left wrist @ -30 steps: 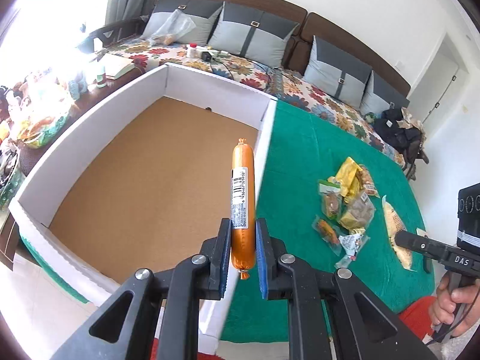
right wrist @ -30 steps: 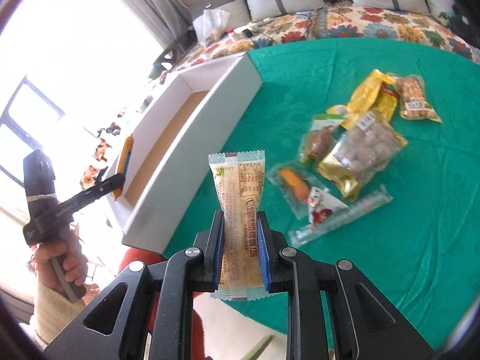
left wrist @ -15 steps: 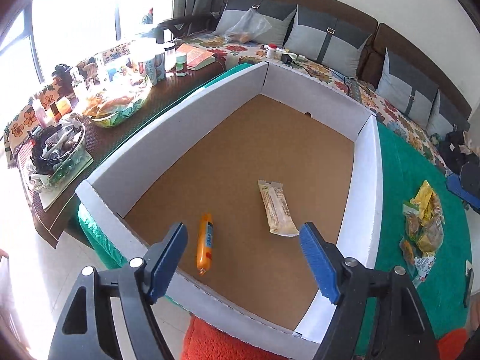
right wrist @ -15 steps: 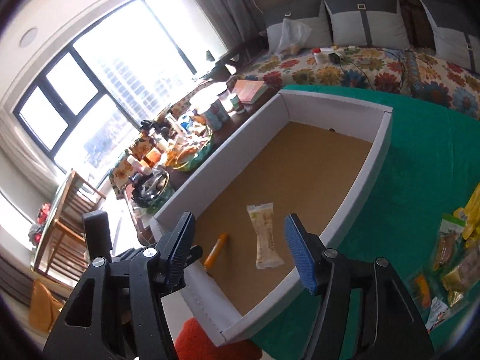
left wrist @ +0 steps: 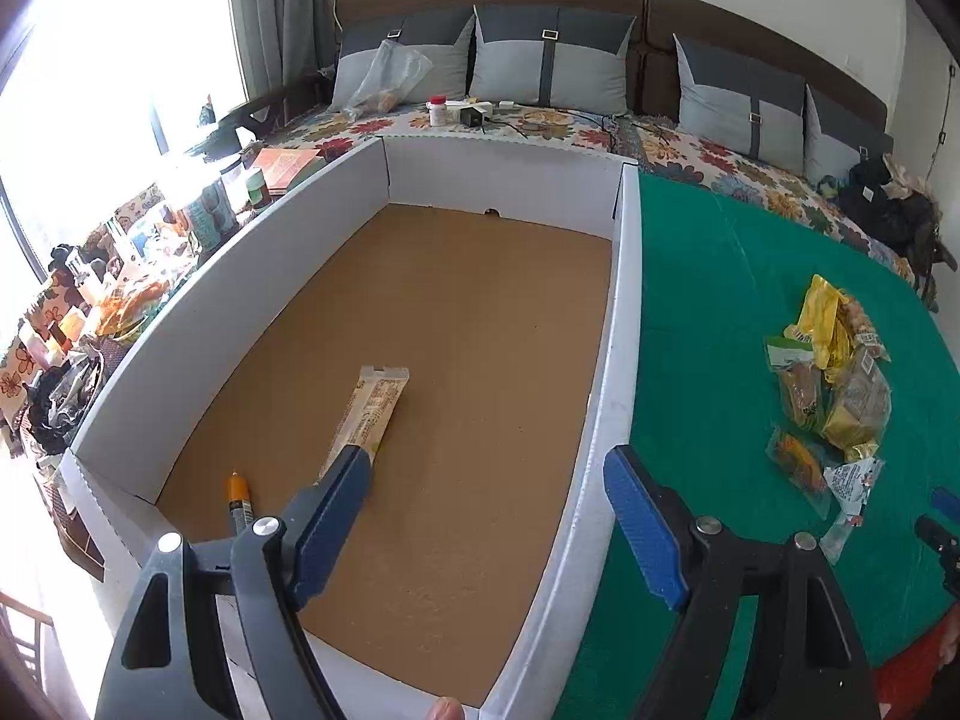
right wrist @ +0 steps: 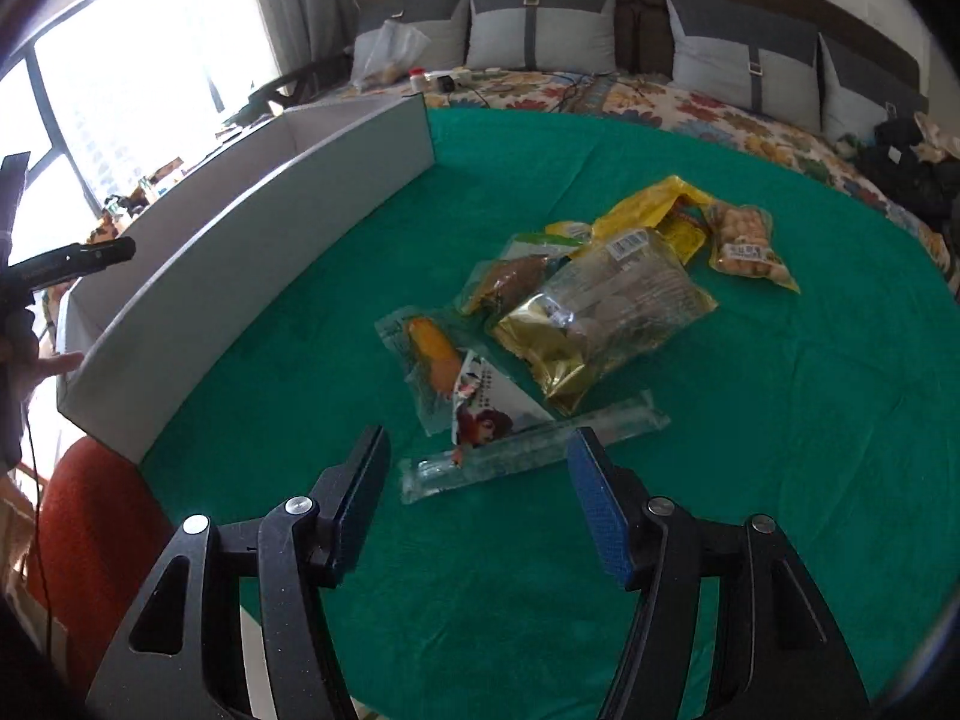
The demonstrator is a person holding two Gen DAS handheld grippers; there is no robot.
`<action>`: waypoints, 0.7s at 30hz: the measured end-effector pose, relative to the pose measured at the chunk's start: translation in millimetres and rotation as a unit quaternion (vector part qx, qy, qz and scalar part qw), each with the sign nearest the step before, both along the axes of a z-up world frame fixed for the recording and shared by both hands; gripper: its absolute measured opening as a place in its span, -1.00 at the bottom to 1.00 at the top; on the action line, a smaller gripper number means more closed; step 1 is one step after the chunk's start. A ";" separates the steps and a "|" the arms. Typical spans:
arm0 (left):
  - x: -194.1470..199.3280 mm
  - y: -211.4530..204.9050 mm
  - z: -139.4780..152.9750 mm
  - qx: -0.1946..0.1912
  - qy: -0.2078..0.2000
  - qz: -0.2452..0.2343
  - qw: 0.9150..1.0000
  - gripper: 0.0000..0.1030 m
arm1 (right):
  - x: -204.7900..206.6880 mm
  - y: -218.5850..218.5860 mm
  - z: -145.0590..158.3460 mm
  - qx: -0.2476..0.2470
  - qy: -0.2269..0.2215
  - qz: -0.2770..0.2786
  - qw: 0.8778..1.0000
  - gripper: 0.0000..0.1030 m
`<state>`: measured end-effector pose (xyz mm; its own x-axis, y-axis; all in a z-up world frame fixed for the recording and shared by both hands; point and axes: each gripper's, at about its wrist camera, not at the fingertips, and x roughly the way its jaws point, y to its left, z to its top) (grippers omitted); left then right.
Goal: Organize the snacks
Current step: 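Withdraw both tools from the box back over the table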
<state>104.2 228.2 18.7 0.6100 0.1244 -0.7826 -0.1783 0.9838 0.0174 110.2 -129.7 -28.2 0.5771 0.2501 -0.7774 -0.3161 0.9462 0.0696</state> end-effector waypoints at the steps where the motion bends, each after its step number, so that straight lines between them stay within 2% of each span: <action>1: 2.0 -4.9 -0.8 0.002 0.002 -0.001 1.000 0.54 | -3.5 -18.3 -4.0 -0.007 -0.006 -0.019 1.000 0.27; 4: 4.3 -18.1 0.6 0.001 0.001 -0.002 1.000 0.54 | -15.7 -65.8 -17.9 -0.022 -0.021 -0.078 0.996 0.27; 6: 4.1 -28.0 0.7 -0.014 0.001 -0.005 1.000 0.54 | -20.3 -86.7 -27.5 -0.023 -0.020 -0.111 0.993 0.27; 9: 4.3 -44.2 0.5 -0.014 0.002 -0.013 1.000 0.54 | -20.2 -106.4 -35.2 0.000 -0.003 -0.141 0.990 0.27; 12: 4.6 -59.3 -0.6 -0.008 0.002 -0.015 1.000 0.54 | -16.9 -106.7 -30.6 0.001 -0.014 -0.143 0.990 0.28; 14: 5.0 -64.4 0.7 -0.020 0.000 -0.011 1.000 0.54 | -15.1 -102.0 -33.0 -0.006 -0.018 -0.137 0.990 0.34; 19: 5.3 -65.7 0.8 -0.031 0.002 -0.002 1.000 0.55 | -15.9 -93.7 -49.9 -0.018 0.004 -0.116 0.993 0.34; 21: 1.3 -63.6 4.4 -0.038 -0.010 0.008 0.999 0.55 | -15.4 -91.5 -54.1 -0.031 0.009 -0.108 0.994 0.34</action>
<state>105.5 164.6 23.1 0.6234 0.0746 -0.7784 -0.1940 0.9791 -0.0616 94.8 -221.2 -82.3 0.5973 0.0741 -0.7986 -0.1054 0.9943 0.0134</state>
